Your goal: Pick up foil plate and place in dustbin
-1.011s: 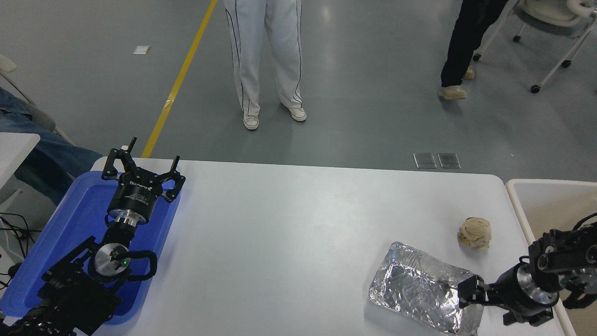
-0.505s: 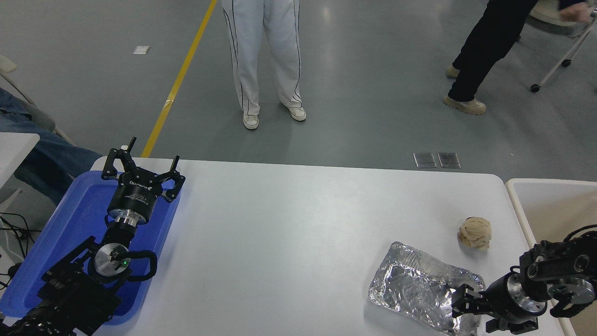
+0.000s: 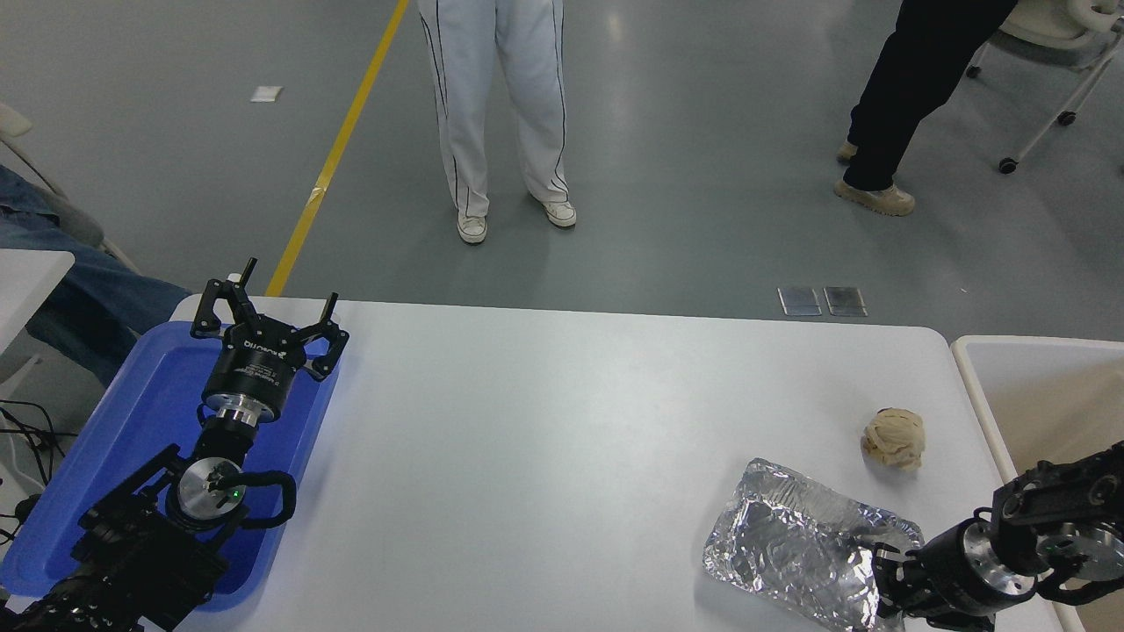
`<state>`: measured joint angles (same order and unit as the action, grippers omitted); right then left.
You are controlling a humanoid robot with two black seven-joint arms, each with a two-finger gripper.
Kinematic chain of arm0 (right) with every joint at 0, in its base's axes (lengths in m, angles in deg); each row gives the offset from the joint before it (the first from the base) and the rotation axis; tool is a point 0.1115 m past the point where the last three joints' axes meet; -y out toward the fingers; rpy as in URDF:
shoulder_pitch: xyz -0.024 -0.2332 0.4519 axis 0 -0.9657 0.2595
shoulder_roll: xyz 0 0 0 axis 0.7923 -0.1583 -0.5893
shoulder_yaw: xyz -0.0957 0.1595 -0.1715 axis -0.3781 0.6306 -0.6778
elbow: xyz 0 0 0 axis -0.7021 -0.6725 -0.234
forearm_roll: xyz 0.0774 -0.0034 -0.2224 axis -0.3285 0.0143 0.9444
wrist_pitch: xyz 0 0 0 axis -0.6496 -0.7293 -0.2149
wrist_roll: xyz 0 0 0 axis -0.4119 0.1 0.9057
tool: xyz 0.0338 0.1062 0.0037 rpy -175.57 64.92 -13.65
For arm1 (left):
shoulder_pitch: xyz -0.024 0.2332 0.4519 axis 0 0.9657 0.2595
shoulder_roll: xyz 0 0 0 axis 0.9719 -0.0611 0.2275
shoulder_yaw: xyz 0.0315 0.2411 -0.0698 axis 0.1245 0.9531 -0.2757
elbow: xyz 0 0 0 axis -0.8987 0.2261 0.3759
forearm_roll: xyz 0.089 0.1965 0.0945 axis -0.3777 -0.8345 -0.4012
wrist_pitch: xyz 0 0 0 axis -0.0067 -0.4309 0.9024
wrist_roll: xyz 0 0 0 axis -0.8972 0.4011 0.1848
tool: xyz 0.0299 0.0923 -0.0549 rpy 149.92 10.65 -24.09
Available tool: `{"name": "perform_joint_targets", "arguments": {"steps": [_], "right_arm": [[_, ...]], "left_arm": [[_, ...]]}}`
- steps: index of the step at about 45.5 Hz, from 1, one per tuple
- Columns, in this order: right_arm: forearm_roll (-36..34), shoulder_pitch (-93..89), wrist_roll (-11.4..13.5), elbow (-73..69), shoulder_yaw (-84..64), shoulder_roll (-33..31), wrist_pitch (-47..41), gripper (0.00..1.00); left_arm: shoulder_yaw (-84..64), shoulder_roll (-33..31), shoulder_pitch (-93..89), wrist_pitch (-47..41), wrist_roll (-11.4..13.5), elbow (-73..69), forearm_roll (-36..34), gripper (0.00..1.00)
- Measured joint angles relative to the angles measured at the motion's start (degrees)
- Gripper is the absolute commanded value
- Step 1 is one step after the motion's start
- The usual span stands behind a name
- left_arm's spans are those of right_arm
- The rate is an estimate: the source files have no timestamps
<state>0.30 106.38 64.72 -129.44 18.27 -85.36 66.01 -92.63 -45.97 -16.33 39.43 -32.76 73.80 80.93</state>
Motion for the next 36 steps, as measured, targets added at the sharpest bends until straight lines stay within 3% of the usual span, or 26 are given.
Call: {"name": "perform_joint_targets", "arguments": {"steps": [19, 36], "right_arm": [[2.58, 5.63, 0.02, -2.13, -4.60, -1.02, -2.65, 0.00], [4.88, 21.74, -0.02, -4.49, -13.66, -1.26, -19.71, 0.00]], "left_arm": [[-0.05, 0.00, -0.01, 0.00, 0.00, 0.00, 0.00, 1.00], [-0.04, 0.00, -0.03, 0.00, 0.00, -0.02, 0.00, 1.00]]}}
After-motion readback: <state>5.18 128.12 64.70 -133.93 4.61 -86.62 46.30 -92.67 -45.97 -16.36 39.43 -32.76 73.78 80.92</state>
